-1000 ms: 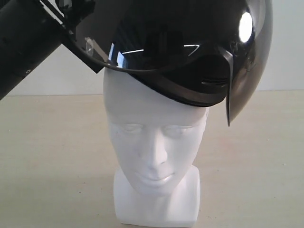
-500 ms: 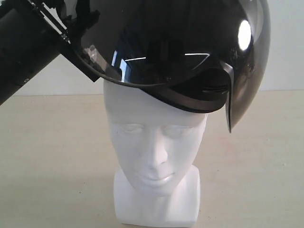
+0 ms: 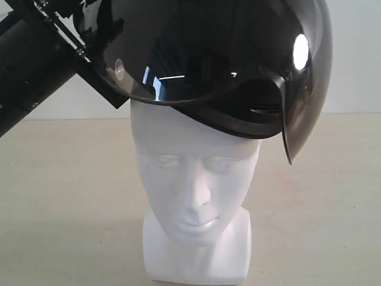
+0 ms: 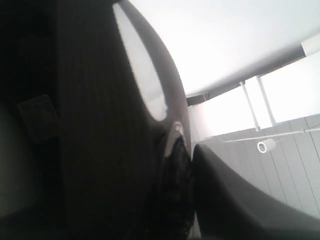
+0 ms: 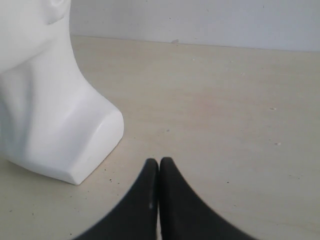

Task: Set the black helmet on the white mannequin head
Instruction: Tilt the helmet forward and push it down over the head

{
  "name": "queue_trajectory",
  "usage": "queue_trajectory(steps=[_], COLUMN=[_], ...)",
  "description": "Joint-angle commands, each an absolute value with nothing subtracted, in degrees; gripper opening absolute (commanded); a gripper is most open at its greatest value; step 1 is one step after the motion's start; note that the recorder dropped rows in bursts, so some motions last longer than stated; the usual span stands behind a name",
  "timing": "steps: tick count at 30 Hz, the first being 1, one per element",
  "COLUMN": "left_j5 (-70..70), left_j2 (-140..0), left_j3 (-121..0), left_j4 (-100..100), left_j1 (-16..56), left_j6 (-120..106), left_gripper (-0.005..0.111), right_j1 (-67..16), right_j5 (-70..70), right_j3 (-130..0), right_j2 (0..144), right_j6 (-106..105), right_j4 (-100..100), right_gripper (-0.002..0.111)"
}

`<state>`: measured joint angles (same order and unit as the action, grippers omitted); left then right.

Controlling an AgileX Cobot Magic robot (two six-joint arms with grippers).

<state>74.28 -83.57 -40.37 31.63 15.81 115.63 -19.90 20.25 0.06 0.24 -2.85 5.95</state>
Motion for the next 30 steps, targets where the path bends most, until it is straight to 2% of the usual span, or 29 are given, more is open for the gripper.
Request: queue_trajectory(steps=[1,21,30], left_j5=[69.96,69.96,69.96], left_j2=[-85.96,-85.96,-84.25], left_j3=[-39.47,-35.44,-35.44], left_j4=[34.39,39.64,39.76], left_j1=[14.88,14.88,12.48], left_j6=[114.48,113.36,113.96], left_gripper=[0.004,0.004,0.004], right_j1=[-20.02,-20.02,-20.02], right_j5=[19.74,19.74,20.02], right_j3=[0.0,0.0,0.0], right_j2=[0.0,0.0,0.0], right_j6=[-2.73,-2.73,-2.74], right_j4=[5.62,5.62,5.62], right_gripper=[0.0,0.0,0.0])
